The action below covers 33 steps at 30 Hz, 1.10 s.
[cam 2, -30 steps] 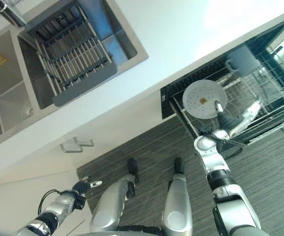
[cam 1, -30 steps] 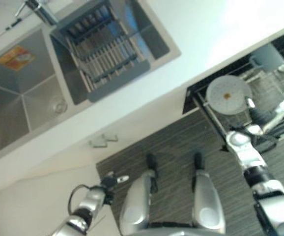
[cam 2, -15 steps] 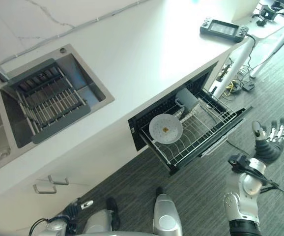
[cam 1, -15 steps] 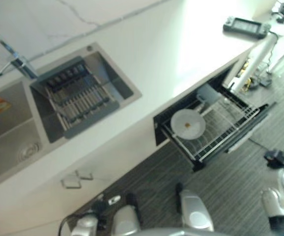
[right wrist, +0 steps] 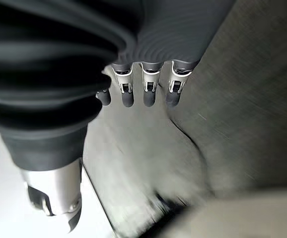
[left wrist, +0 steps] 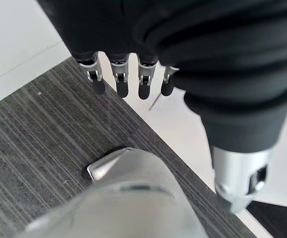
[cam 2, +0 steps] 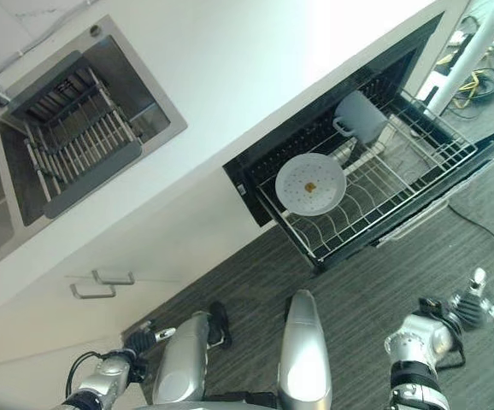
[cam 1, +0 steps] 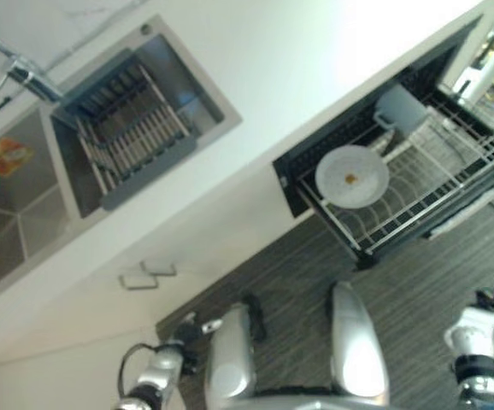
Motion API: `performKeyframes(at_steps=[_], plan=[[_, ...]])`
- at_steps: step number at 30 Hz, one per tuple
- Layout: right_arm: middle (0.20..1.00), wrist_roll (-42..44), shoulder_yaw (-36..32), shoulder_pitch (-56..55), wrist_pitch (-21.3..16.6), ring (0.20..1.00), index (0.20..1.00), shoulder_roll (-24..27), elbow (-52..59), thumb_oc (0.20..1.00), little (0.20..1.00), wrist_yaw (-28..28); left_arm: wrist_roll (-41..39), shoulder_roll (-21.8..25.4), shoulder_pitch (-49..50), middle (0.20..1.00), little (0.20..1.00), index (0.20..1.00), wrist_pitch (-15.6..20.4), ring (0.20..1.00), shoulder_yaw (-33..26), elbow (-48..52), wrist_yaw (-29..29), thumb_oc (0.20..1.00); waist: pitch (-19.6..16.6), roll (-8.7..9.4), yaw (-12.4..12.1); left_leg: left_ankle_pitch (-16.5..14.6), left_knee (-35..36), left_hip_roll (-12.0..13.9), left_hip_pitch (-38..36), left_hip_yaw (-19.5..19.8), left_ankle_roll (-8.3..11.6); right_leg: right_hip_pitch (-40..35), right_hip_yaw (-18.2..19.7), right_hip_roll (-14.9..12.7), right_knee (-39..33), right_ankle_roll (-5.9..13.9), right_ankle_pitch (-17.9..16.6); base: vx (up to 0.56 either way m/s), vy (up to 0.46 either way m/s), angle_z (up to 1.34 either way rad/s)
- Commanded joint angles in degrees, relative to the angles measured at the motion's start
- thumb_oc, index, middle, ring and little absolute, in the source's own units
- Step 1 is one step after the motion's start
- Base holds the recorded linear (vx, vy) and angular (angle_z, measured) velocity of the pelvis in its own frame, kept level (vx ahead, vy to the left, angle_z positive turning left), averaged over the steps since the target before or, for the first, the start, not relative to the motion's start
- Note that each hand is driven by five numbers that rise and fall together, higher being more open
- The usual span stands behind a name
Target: Place the dishes in the dishwasher.
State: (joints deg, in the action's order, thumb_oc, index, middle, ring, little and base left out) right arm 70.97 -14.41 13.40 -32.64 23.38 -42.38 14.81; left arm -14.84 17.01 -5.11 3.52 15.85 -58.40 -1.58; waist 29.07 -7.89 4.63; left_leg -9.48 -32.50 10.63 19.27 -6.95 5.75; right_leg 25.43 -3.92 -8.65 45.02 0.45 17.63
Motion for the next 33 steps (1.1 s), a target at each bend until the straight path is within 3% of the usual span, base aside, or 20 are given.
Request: performKeyframes(at_steps=[1, 7, 14, 17, 24, 28, 33], plan=[[1.000, -0.20, 0.39, -0.05, 4.46, 1.000, 1.000, 2.59, 0.79, 1.000, 1.000, -5.61, -1.62, 4.78, 1.69, 1.000, 1.000, 1.000, -1.03, 1.000, 0.29, 1.57, -0.79, 1.000, -2.61, 3.59, -1.79, -0.11, -1.38, -3.65, 1.83, 0.07, -3.91, -4.53, -2.83, -2.86, -1.17, -1.19, -1.51, 0.00, -0.039, 0.12], [1.000, -13.19, 8.25, 13.60, 19.57, 1.000, 1.000, 10.96, -5.12, 1.000, 1.000, -7.94, 0.09, 8.40, -1.15, 1.000, 1.000, 1.000, -2.42, 1.000, 1.64, 5.16, -1.45, 1.000, -0.57, 2.89, -5.07, -0.16, -3.05, -5.33, 5.92, 1.54, -4.52, 0.72, -2.45, -3.54, 1.56, -0.19, -2.29, -0.06, -0.053, 0.13], [1.000, -20.16, 14.14, 23.06, 25.93, 1.000, 1.000, 17.36, -7.06, 1.000, 1.000, -10.20, 0.61, 10.67, -2.74, 1.000, 1.000, 1.000, -1.96, 1.000, 1.16, 7.55, -0.90, 1.000, 0.68, 2.98, -7.24, -0.50, -5.05, -6.55, 10.46, 4.38, -5.10, 5.51, -1.16, -2.41, 3.68, -0.37, -2.21, -0.02, -0.004, 0.03], [1.000, -30.65, 21.64, 27.93, 30.06, 1.000, 1.000, 21.24, -6.25, 1.000, 1.000, -15.05, 1.74, 12.58, -3.38, 1.000, 1.000, 1.000, -1.92, 1.000, 1.28, 8.83, 1.30, 1.000, 0.71, 3.07, -8.52, 0.07, -4.86, -7.09, 12.48, 5.53, -5.19, 7.45, -1.26, -2.13, 3.41, -0.27, -2.72, -0.03, -0.010, 0.08], [1.000, -38.35, 31.72, 37.28, 32.00, 1.000, 1.000, 28.39, -5.35, 1.000, 1.000, -19.30, 1.30, 15.99, -3.78, 1.000, 1.000, 1.000, -2.17, 1.000, 0.97, 11.83, 3.06, 1.000, 0.72, 3.87, -10.75, 0.74, -4.01, -7.53, 14.63, 7.07, -5.64, 9.85, -1.68, -1.55, 4.06, -0.42, -2.48, 0.02, 0.009, 0.08], [1.000, -38.64, 36.05, 44.66, 31.47, 1.000, 1.000, 31.33, -5.18, 1.000, 1.000, -17.29, 1.39, 18.86, -3.54, 1.000, 1.000, 1.000, -1.83, 1.000, 0.81, 14.59, 4.07, 1.000, 0.72, 4.54, -12.30, 0.50, -4.73, -7.95, 16.94, 7.89, -5.90, 11.68, -2.13, -0.96, 4.65, -0.42, -2.56, 0.00, -0.060, 0.16], [1.000, -44.46, 42.65, 56.10, 33.11, 1.000, 1.000, 34.36, -7.98, 1.000, 1.000, -18.09, -1.06, 20.83, -2.89, 1.000, 1.000, 1.000, -2.32, 1.000, 2.03, 19.04, 3.59, 1.000, 0.72, 3.37, -13.47, -0.35, -7.30, -8.76, 20.60, 8.34, -6.34, 15.59, -2.49, -1.60, 6.78, -0.46, -2.58, -0.01, 0.055, 0.10]])
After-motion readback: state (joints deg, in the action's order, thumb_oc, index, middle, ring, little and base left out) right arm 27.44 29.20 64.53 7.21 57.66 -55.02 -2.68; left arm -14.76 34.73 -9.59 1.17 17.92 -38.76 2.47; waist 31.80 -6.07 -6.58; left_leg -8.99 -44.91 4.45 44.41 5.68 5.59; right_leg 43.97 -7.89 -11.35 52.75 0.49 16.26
